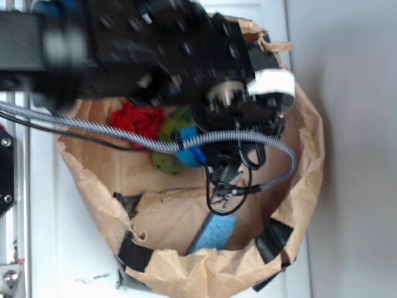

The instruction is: Grab the blue ball.

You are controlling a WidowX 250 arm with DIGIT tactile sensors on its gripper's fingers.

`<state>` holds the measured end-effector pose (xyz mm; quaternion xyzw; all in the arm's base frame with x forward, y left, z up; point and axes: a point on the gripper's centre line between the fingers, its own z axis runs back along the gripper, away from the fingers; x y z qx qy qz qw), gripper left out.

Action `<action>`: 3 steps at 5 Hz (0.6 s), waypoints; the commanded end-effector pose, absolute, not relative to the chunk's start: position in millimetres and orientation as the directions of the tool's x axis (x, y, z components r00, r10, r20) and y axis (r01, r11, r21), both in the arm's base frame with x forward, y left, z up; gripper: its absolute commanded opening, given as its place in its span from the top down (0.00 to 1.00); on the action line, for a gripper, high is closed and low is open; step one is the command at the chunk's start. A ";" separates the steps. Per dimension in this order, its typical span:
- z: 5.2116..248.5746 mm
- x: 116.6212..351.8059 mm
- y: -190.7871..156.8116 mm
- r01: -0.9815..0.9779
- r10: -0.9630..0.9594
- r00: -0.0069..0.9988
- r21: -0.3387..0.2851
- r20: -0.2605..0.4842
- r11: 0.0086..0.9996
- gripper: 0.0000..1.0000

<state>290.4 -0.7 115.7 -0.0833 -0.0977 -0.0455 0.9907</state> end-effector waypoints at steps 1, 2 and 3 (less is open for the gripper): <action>175.7 285.6 14.6 0.151 -0.099 0.968 -0.220 0.232 0.964 1.00; 203.4 278.1 14.7 0.127 -0.062 0.963 -0.242 0.261 0.962 1.00; 216.5 273.9 14.6 0.135 -0.069 0.963 -0.242 0.262 0.961 1.00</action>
